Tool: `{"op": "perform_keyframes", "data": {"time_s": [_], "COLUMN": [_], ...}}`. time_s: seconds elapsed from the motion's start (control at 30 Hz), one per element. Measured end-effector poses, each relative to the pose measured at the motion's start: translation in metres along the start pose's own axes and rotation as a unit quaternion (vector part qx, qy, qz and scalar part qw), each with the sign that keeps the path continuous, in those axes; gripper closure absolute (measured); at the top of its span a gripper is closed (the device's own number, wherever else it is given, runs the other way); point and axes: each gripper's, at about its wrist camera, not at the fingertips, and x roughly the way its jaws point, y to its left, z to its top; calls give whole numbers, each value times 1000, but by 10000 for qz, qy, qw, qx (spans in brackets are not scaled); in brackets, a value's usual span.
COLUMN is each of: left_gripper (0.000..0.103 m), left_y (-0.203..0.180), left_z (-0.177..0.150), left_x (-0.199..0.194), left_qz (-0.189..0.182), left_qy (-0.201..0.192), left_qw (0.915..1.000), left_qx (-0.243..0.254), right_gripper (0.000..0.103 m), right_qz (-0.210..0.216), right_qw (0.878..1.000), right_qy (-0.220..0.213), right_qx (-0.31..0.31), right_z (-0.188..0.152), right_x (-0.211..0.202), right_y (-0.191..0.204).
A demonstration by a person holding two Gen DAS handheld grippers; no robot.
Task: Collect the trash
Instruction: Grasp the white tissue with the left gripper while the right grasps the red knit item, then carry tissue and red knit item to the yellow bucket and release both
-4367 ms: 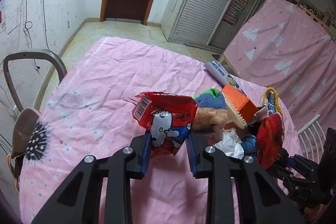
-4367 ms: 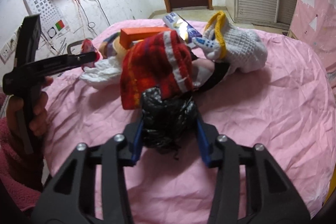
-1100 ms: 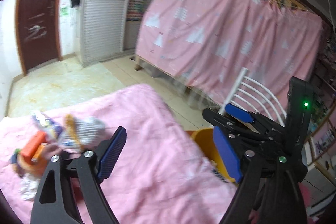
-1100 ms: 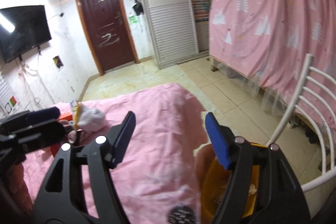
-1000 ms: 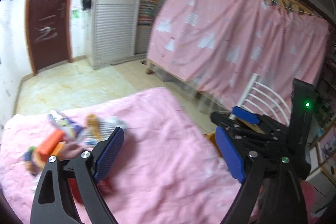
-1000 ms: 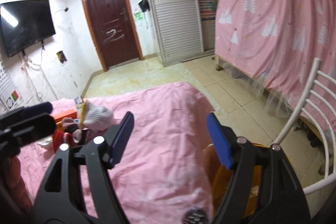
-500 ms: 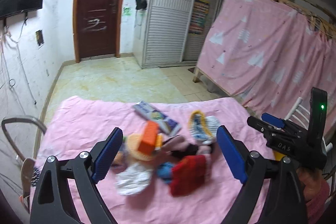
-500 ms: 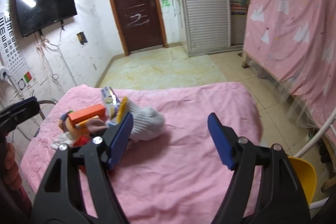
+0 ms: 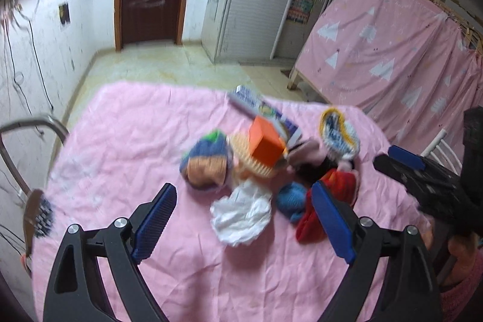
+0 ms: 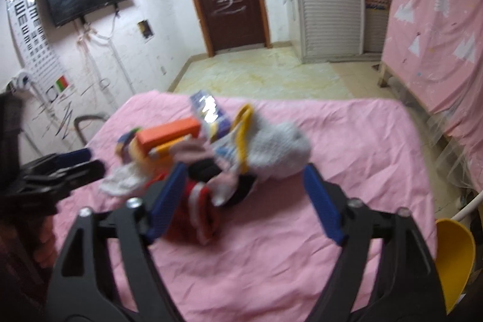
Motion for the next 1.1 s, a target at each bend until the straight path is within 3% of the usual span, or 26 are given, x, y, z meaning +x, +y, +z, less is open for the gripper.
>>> {"op": "perform_keyframes", "data": {"time_s": [0.17,0.23,0.3,0.37,0.47,0.57,0.63,0.77,1.1], "left_gripper": [22,32,55,68,82,89,91,92,92], "left_y": [6,8,9,11,11,11,13,10,-8], "left_z": [-7,-9,-12,-16,-23,-26,-27,-26,-24], "left_x": [23,30,37,42,45,45,43,35,1], "left_qz": [-180,-225,-310,-441,-516,-574,-581,-562,-549], "left_qy": [293,358,491,565,575,515,482,366,-3], "left_qw": [9993,9989,9980,9970,9966,9964,9965,9972,9984], "left_qx": [-138,-199,-252,-294,-282,-346,-368,-339,-166], "right_gripper": [21,21,21,24,41,70,83,91,92], "right_qz": [332,388,373,410,433,415,347,412,601], "right_qw": [9986,9976,9969,9963,9955,9953,9958,9969,9982], "right_qy": [366,482,591,665,762,786,756,585,-38], "right_qx": [-207,-306,-358,-355,-366,-387,-395,-341,-53], "right_z": [-18,-22,-24,-26,-25,-29,-30,-32,-23], "right_x": [11,18,26,32,38,40,40,27,-16], "right_y": [23,30,35,37,39,41,43,39,18]}}
